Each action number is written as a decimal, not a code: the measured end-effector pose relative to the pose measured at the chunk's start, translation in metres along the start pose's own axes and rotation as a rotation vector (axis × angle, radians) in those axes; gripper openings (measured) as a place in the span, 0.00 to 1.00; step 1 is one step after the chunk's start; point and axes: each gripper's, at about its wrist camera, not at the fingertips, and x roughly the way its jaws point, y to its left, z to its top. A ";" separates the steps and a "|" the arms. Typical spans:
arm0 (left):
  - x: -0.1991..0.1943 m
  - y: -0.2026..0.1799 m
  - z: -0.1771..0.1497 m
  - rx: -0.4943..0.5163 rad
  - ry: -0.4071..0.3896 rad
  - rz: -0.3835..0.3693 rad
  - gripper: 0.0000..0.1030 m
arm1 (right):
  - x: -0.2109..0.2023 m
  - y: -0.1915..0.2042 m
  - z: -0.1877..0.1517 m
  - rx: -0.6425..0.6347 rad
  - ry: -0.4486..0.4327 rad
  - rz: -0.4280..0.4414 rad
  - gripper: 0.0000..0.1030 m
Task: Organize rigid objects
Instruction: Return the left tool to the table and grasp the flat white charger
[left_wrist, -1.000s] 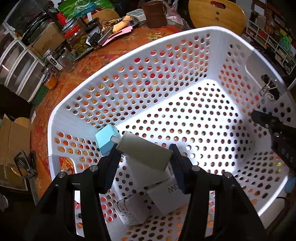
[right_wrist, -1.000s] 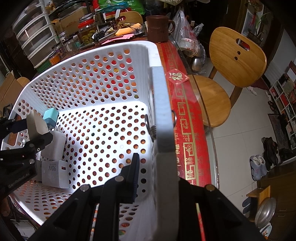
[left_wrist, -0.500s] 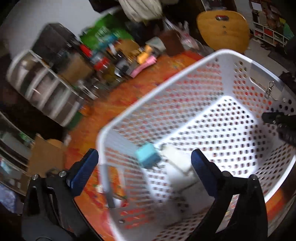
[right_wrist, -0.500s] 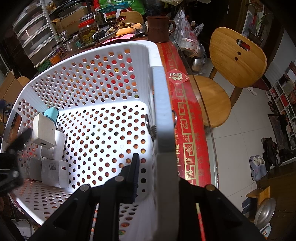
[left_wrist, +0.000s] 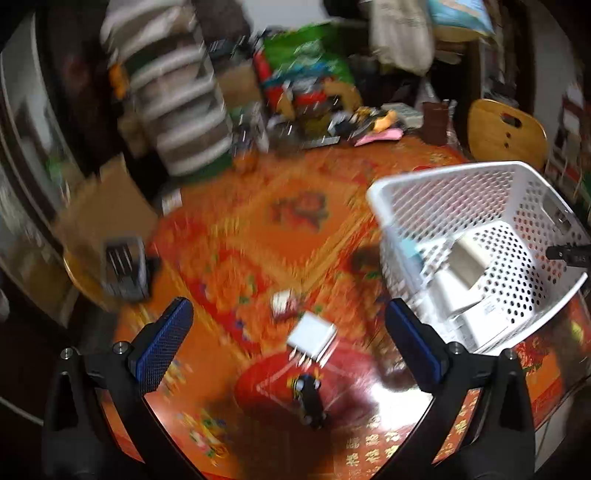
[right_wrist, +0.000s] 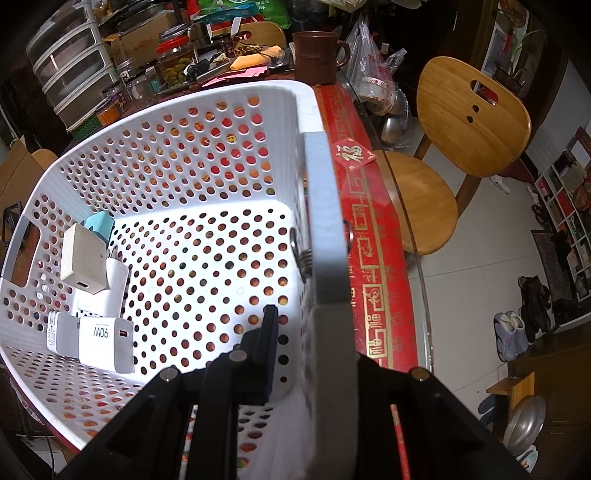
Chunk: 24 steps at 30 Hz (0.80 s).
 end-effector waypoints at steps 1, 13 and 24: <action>0.011 0.007 -0.008 -0.015 0.026 -0.009 0.99 | 0.000 0.000 0.000 0.001 0.000 0.000 0.15; 0.114 0.009 -0.060 -0.090 0.176 -0.097 0.99 | -0.001 -0.001 0.001 -0.005 0.004 -0.010 0.15; 0.151 -0.007 -0.050 -0.111 0.229 -0.155 0.80 | 0.001 0.000 0.002 -0.009 0.003 -0.017 0.15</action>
